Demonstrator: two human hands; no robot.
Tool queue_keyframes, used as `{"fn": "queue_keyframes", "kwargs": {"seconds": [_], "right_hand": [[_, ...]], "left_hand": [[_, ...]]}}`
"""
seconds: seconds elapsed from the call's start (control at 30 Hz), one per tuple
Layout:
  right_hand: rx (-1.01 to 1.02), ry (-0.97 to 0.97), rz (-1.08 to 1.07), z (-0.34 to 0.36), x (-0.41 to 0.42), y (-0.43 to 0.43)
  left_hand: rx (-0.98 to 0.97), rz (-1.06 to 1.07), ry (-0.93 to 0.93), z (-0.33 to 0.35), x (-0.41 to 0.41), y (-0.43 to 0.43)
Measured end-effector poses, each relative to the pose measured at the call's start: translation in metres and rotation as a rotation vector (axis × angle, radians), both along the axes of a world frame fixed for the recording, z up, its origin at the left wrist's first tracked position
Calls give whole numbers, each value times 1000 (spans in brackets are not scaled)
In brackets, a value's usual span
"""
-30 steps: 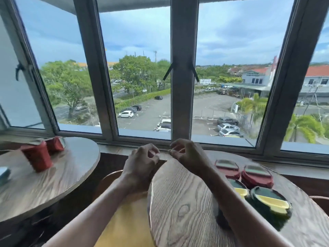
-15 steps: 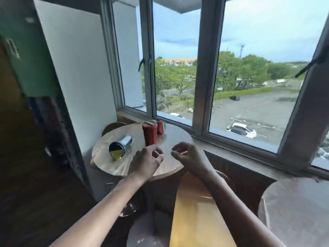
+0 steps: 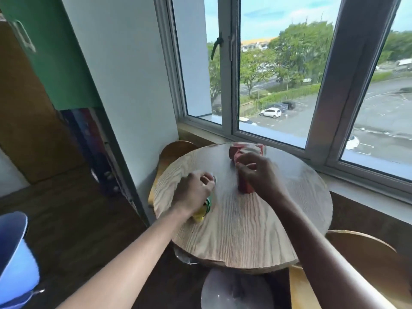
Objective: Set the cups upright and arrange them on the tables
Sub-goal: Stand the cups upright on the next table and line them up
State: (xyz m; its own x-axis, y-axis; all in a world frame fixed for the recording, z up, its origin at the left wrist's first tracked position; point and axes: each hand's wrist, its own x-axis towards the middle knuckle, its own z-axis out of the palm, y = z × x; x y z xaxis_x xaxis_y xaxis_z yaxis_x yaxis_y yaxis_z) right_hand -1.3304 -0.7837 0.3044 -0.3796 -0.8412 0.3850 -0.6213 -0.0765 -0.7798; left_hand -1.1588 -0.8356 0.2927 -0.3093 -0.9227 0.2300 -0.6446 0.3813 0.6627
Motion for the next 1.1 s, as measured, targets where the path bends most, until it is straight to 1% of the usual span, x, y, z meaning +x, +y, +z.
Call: {"fn": "queue_keyframes", "kwargs": {"seconds": [0.13, 0.2, 0.27, 0.37, 0.47, 0.57, 0.63, 0.77, 0.93, 1.0, 1.1], "right_hand": [[17, -24, -65, -1, -3, -51], [19, -18, -117, -2, -4, -67], [-8, -5, -249, -5, -9, -79], [-52, -16, -480, -15, -18, -92], [26, -18, -623, -26, -23, -100], [79, -141, -613, -38, -22, -109], [73, -255, -625, -42, -19, -113], [20, -387, -644, -44, -13, -116], [-13, -467, -654, -50, -11, -120], [-35, -478, -667, -53, -12, -121], [-59, -486, -665, -54, -13, -122]], "left_hand": [[1, -87, -41, 1, -6, -61], [10, -182, -46, 1, -11, -85], [31, -342, -88, 1, -17, -109], [49, -601, -200, 4, -27, -145], [90, -844, -266, 4, -38, -172], [103, -1078, -335, 4, -43, -187], [113, -1214, -392, 3, -42, -194], [103, -1420, -488, -7, -34, -209], [105, -1591, -553, -15, -18, -213], [125, -1641, -609, -16, -12, -216], [-13, -1658, -719, -21, -8, -216]]}}
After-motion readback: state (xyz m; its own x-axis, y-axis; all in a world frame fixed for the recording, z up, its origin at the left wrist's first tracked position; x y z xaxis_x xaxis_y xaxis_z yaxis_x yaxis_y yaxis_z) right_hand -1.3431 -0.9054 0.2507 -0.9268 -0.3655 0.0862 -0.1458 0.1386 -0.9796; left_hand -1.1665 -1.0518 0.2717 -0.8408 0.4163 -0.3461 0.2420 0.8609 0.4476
